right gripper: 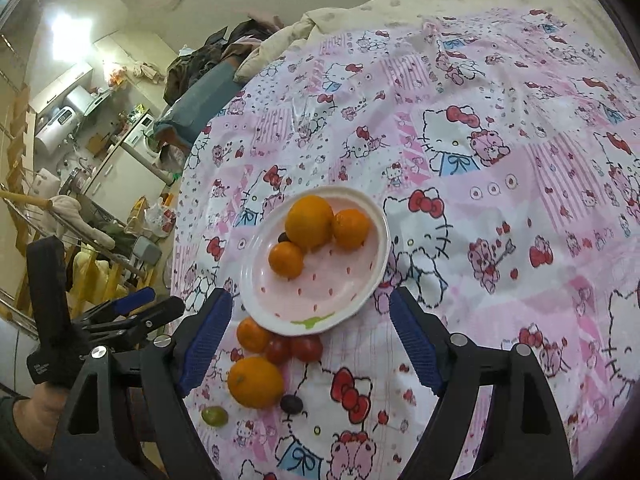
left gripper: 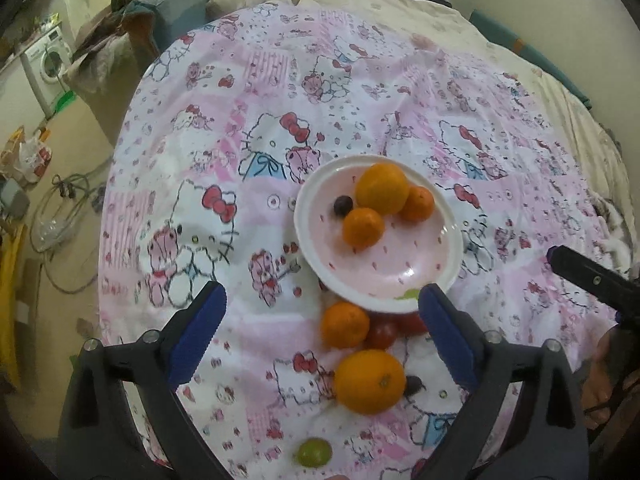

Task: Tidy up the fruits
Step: 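Move both open tools back toward the remaining fruit, then grasp a large orange with the left tool while the right tool grasps a dark grape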

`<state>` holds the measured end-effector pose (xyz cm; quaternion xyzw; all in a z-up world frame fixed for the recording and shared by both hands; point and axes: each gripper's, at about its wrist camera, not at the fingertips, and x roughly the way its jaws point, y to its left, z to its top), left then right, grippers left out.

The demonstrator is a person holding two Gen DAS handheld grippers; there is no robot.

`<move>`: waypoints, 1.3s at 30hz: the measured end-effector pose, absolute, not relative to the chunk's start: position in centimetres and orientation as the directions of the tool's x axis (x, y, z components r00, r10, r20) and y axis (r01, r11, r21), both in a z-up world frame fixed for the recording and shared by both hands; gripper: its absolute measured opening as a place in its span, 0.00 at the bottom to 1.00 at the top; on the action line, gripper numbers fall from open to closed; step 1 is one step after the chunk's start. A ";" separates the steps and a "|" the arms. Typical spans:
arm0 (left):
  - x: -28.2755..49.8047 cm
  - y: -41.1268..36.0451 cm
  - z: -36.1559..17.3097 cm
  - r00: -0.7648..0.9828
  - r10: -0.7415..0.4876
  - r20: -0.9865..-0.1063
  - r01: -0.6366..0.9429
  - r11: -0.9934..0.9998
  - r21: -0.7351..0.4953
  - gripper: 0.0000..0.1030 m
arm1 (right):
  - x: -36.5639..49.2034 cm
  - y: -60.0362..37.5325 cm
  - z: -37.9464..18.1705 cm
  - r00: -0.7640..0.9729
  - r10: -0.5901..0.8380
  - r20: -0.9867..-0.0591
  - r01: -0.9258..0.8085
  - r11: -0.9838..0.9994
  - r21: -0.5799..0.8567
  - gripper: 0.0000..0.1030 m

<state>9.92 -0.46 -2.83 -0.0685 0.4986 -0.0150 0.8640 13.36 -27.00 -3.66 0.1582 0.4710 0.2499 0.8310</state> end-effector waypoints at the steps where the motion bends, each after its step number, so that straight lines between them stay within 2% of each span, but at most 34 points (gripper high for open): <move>1: 9.5 -0.4 -2.8 0.501 -0.097 -0.860 -0.051 0.989 -0.141 0.93 | 12.9 -27.0 -3.6 0.431 0.565 -0.704 -0.267 0.825 0.498 0.81; 16: 8.5 1.6 -6.0 0.408 -0.097 -0.908 -0.205 0.959 -0.194 0.93 | 11.1 -27.9 -6.8 0.387 0.530 -0.755 -0.127 0.841 0.526 0.82; 22: 8.8 0.8 -9.5 0.277 -0.186 -0.943 -0.254 0.932 -0.259 0.92 | 12.0 -28.5 -8.2 0.358 0.539 -0.762 -0.055 0.827 0.559 0.82; 25: 8.6 -1.7 -11.2 0.196 -0.252 -0.948 -0.214 0.932 -0.292 0.92 | 12.2 -28.8 -8.4 0.356 0.536 -0.765 -0.040 0.827 0.561 0.82; 28: 8.6 -3.5 -12.4 0.148 -0.250 -0.957 -0.190 0.942 -0.275 0.91 | 12.3 -29.3 -8.4 0.360 0.540 -0.761 -0.027 0.821 0.570 0.82; 29: 8.6 -3.7 -12.6 0.143 -0.247 -0.958 -0.197 0.942 -0.273 0.90 | 12.3 -29.5 -8.4 0.362 0.542 -0.759 -0.022 0.819 0.574 0.82; 32: 8.9 -4.2 -13.5 0.107 -0.246 -0.963 -0.208 0.942 -0.264 0.78 | 12.4 -30.1 -8.2 0.379 0.542 -0.750 -0.007 0.812 0.583 0.82; 34: 9.1 -4.7 -14.1 0.078 -0.243 -0.967 -0.200 0.946 -0.254 0.63 | 12.4 -30.3 -8.2 0.382 0.547 -0.745 -0.001 0.807 0.591 0.82; 39: 9.0 -5.2 -14.1 0.070 -0.245 -0.967 -0.170 0.952 -0.254 0.55 | 12.5 -30.2 -8.4 0.372 0.552 -0.746 0.000 0.804 0.595 0.82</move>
